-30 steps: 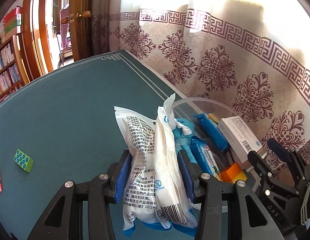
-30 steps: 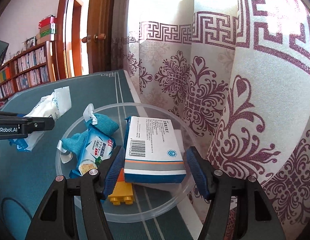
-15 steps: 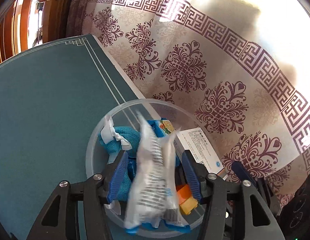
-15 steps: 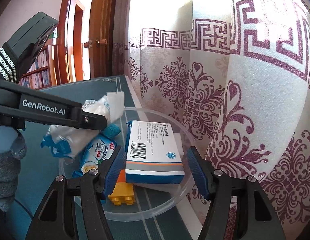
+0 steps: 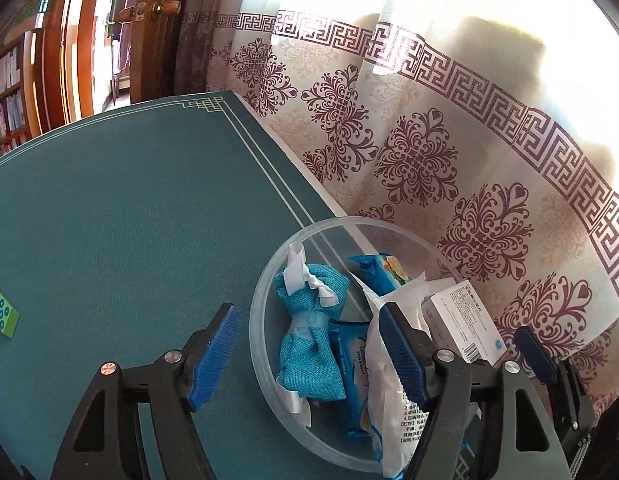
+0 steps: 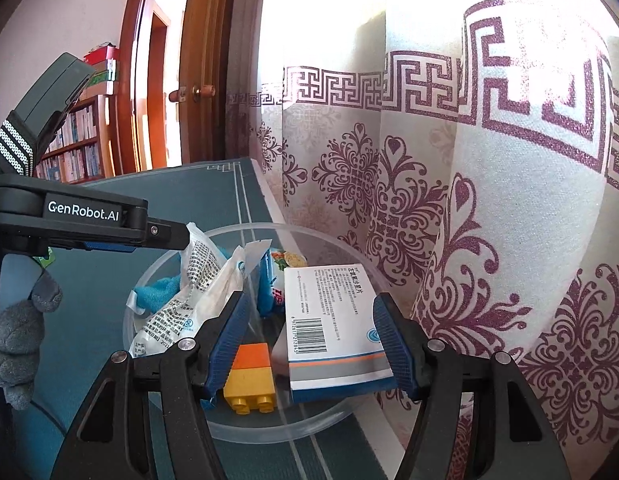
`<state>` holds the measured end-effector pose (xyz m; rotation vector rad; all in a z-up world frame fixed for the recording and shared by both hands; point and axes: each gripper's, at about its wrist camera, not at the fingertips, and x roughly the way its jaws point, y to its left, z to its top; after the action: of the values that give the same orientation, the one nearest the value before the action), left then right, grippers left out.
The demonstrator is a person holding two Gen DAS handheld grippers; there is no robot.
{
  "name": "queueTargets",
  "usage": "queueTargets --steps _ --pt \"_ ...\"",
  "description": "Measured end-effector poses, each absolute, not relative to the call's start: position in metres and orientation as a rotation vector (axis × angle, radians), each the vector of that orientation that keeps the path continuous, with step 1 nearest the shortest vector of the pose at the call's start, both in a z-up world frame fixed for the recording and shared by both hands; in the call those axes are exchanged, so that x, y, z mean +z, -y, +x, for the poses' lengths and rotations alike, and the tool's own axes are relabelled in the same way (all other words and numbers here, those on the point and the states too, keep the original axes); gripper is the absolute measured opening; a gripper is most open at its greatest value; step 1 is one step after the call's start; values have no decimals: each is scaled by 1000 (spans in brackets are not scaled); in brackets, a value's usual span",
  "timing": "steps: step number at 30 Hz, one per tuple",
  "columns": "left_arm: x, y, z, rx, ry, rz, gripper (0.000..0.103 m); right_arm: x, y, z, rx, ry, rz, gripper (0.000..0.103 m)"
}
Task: Organize objects
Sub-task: 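Lower the white bag into the basin and open the left gripper, then move both grippers back to the remaining items on the table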
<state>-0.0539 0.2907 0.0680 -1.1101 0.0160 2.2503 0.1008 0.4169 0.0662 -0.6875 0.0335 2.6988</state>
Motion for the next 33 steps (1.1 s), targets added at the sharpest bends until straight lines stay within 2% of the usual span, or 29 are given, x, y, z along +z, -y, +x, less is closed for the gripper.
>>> queueTargets --steps 5,14,26,33 --pt "71 -285 -49 2284 -30 -1076 81 69 -413 104 2707 -15 -647 66" --pt "69 -278 -39 2370 -146 -1017 82 73 -394 109 2788 12 -618 66" --pt "69 -248 -38 2398 -78 -1047 84 57 -379 97 2827 70 -720 66" --pt "64 -237 -36 2406 -62 -1064 84 55 -379 95 2797 103 -709 73"
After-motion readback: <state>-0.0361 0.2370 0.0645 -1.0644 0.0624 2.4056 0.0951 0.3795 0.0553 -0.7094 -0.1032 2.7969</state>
